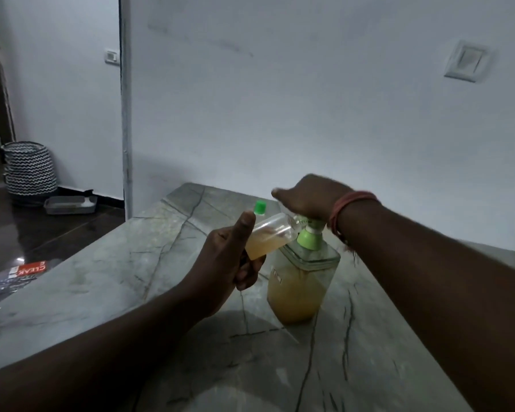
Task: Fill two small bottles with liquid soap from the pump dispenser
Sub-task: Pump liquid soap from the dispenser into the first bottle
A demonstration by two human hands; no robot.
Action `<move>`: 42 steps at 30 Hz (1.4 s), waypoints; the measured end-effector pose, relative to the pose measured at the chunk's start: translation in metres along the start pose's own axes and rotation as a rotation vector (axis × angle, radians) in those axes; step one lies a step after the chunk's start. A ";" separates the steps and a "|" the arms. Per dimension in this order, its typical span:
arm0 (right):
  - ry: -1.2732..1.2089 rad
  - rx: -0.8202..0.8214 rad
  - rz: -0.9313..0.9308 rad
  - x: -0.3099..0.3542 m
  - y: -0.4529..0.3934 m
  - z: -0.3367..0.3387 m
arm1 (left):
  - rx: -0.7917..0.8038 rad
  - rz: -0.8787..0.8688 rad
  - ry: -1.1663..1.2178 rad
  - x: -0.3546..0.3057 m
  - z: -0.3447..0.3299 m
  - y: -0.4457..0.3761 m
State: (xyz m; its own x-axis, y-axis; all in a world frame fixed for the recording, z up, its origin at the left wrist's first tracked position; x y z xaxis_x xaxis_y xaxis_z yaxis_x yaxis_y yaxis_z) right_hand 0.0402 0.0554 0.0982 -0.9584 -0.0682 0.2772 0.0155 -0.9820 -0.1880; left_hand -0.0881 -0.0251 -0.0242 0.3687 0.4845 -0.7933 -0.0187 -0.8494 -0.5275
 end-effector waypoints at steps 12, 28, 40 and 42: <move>-0.086 0.039 -0.012 0.000 -0.002 0.002 | -0.011 -0.011 0.011 -0.003 0.000 -0.004; -0.009 0.077 0.002 0.005 0.003 0.002 | 0.013 -0.009 0.027 -0.004 -0.001 -0.003; -0.097 0.091 -0.004 -0.001 0.001 -0.004 | 0.020 -0.003 0.005 -0.004 -0.003 -0.001; -0.053 0.061 -0.007 0.001 0.002 -0.001 | 0.012 -0.003 0.016 -0.006 -0.003 -0.001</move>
State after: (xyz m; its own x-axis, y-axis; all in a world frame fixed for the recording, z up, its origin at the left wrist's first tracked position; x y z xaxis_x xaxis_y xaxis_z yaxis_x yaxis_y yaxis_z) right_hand 0.0390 0.0538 0.0974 -0.9422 -0.0690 0.3279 0.0279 -0.9913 -0.1283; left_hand -0.0872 -0.0278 -0.0183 0.3833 0.4840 -0.7867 -0.0288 -0.8450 -0.5339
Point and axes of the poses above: each hand's wrist, its own y-axis away from the middle knuckle, its own z-axis out of the back of the hand, x = y × z, the point moved 6 cm from there along -y, towards the middle knuckle, and after that the axes turned 10 degrees about -z, right-handed, at the moved point
